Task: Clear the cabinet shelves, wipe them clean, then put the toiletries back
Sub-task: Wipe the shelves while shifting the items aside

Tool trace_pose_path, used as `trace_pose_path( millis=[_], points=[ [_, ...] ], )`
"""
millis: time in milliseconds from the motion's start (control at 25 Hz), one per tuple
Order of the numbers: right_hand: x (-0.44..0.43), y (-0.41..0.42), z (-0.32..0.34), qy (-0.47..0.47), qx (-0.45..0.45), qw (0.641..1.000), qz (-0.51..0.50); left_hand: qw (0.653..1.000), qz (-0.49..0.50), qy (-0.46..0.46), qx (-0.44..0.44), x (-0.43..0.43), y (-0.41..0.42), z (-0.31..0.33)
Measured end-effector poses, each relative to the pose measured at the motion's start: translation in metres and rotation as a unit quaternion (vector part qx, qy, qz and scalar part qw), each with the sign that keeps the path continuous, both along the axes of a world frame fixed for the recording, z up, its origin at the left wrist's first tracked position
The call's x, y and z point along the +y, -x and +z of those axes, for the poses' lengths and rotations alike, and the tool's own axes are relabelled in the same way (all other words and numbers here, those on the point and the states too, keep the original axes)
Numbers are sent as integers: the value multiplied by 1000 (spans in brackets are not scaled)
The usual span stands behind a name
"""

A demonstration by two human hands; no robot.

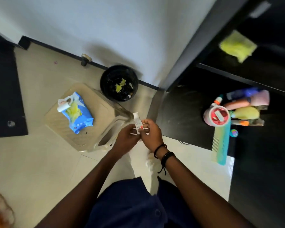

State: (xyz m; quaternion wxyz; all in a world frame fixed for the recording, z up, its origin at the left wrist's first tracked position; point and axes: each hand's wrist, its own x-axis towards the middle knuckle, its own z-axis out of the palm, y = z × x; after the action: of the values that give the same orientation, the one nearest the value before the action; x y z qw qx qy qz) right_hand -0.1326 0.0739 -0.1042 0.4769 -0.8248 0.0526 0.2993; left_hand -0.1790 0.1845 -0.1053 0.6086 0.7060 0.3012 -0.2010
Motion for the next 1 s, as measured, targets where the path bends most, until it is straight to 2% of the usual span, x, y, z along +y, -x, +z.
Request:
trace_pose_path(
  millis=[240,400,560,640,800,1000],
  points=[
    [-94,-25,28,-11,51,996,-78,987,-157,-15,-32,-71,-45,24],
    [-157,-34,29,40,17,986,-159,951,-286,-82,-85,-120,-74,21],
    [-219,-40,29,123,-43,944,-304,941,-314,-99,-83,-156,-87,16],
    [-240,-47,29,113,-10,921,-372,936,-318,-119,-92,-168,-91,13],
    [-268,-70,14,187,30,908,-373,926,-343,-135,-84,-182,-98,12],
    [-272,-91,6,220,46,918,-327,923,-358,-129,-63,-184,-99,11]
  ],
)
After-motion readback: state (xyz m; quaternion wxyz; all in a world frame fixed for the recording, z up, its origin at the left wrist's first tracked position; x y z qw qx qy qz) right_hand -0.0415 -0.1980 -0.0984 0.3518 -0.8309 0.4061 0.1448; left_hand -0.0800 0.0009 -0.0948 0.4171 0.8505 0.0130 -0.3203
